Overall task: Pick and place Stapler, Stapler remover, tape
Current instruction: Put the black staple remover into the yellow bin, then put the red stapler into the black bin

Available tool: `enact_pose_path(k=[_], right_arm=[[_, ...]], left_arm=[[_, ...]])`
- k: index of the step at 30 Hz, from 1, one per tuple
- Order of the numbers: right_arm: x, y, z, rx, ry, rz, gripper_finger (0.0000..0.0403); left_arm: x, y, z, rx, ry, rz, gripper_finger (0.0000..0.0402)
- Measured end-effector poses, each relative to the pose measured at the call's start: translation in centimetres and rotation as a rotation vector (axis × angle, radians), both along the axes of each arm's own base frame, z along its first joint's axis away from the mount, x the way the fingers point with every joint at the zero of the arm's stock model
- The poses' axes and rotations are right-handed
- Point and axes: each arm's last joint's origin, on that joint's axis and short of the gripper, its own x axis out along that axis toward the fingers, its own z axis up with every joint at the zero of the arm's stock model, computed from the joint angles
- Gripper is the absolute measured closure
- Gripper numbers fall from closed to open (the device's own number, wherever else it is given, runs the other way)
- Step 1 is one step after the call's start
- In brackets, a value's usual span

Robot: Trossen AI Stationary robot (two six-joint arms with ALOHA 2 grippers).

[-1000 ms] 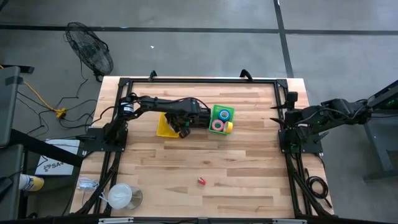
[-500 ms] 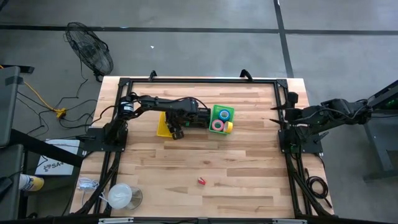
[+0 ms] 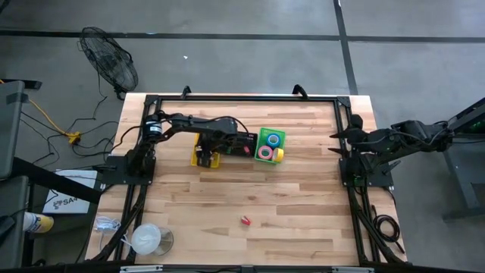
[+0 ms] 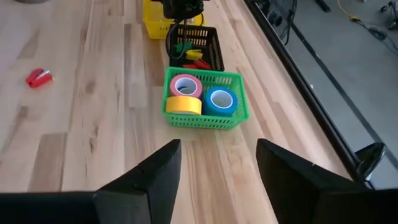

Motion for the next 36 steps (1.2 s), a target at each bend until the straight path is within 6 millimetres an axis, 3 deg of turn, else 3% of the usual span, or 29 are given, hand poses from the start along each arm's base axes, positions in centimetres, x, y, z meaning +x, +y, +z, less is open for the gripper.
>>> enact_pose_path(k=[15, 29, 36], right_arm=[[0.0, 0.0, 0.0, 0.071, -0.022, -0.051, 0.0202], [0.2, 0.1, -0.1, 0.119, -0.016, -0.056, 0.0203], [0.5, 0.3, -0.2, 0.159, 0.001, -0.046, 0.0202]], left_arm=[[-0.1, 0.3, 0.3, -0.013, 0.020, -0.145, 0.0214], [-0.4, 0.2, 3.9, 0.022, -0.098, -0.153, 0.0106], [-1.1, -0.3, 5.9, 0.036, -0.170, -0.128, 0.0087]])
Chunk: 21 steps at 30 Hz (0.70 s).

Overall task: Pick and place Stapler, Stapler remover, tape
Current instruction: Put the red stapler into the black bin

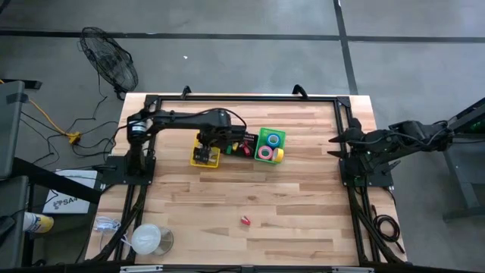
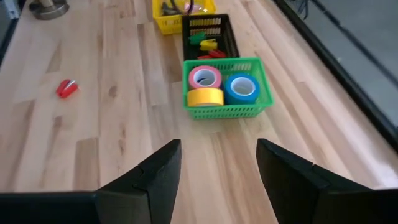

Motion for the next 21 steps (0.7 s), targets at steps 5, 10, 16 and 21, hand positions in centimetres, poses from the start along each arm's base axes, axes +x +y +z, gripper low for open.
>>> enact_pose_path(k=[5, 10, 16, 21], right_arm=[[0.1, 0.1, -0.1, 0.033, 0.010, 0.023, 0.0202], [0.1, 0.1, -0.1, 0.033, 0.011, 0.022, 0.0203], [0.3, 0.2, -0.1, 0.028, 0.021, 0.021, 0.0202], [0.4, 0.2, -0.1, 0.016, 0.030, 0.033, 0.0203]], left_arm=[[-1.0, -1.1, 2.6, 0.053, -0.088, 0.000, 0.0087], [-2.2, -3.2, 5.2, 0.123, -0.183, -0.023, 0.0087], [-2.3, -6.6, 6.1, 0.132, -0.239, -0.133, 0.0087], [-1.6, -9.1, 5.9, 0.106, -0.313, -0.199, 0.0087]])
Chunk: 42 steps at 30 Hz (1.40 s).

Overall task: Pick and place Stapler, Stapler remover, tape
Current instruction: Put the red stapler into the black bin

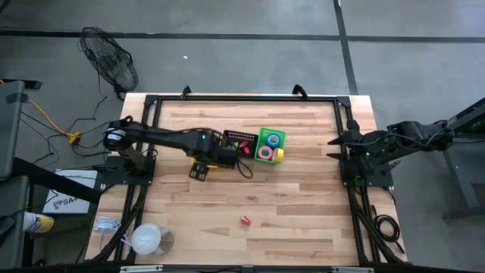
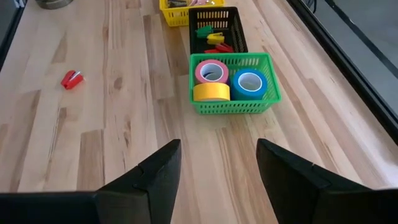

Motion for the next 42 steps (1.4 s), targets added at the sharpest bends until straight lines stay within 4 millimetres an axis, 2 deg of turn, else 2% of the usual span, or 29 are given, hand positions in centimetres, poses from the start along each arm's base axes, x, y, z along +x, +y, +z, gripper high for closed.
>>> enact_pose_path(k=[10, 17, 22, 29, 38, 42], right_arm=[[0.0, 0.1, 0.0, 0.012, 0.005, 0.020, 0.0202], [0.1, 0.1, 0.0, 0.000, 0.005, 0.012, 0.0203], [1.1, 0.3, -0.2, -0.021, 0.042, 0.028, 0.0202], [3.6, 1.1, -0.1, -0.021, 0.042, 0.072, 0.0202], [6.6, 2.1, -1.2, -0.048, 0.130, 0.080, 0.0202], [8.0, 3.3, -1.6, -0.082, 0.115, 0.099, 0.0203]], left_arm=[[1.4, -4.7, 0.0, -0.083, -0.172, -0.216, 0.0087], [1.1, -6.3, -0.3, 0.034, -0.167, -0.333, 0.0087], [1.2, -6.4, -0.4, 0.030, -0.194, -0.286, 0.0087], [1.1, -6.5, -0.5, 0.020, -0.194, -0.259, 0.0087], [1.0, -6.0, -5.2, -0.041, -0.154, -0.308, 0.0087], [0.4, -6.0, -5.6, -0.065, -0.197, -0.311, 0.0087]])
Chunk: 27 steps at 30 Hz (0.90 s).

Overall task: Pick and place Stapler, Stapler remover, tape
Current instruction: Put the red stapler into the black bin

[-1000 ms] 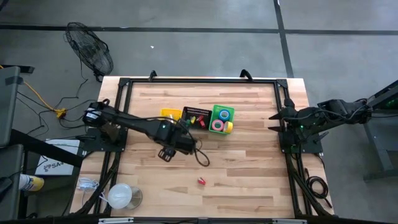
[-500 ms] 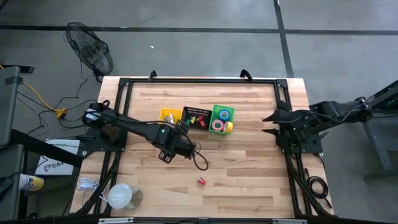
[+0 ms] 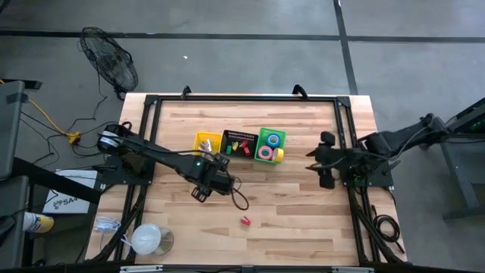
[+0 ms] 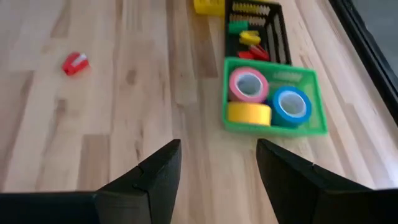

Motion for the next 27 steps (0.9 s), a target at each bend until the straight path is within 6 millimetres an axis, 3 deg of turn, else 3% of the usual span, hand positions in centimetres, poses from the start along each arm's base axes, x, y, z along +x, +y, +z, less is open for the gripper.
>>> enact_pose_path(k=[10, 20, 27], right_arm=[[3.2, 5.0, -2.0, -0.102, -0.079, -0.049, 0.0203], [6.8, 10.3, -6.6, -0.113, -0.146, -0.131, 0.0202], [9.3, 13.1, -9.7, -0.055, -0.216, -0.133, 0.0203]], left_arm=[[-4.9, 0.5, 1.0, -0.102, -0.256, 0.017, 0.0087], [-10.0, -1.3, -0.5, -0.176, -0.385, 0.004, 0.0087], [-12.2, -2.7, -0.4, -0.185, -0.484, -0.039, 0.0087]])
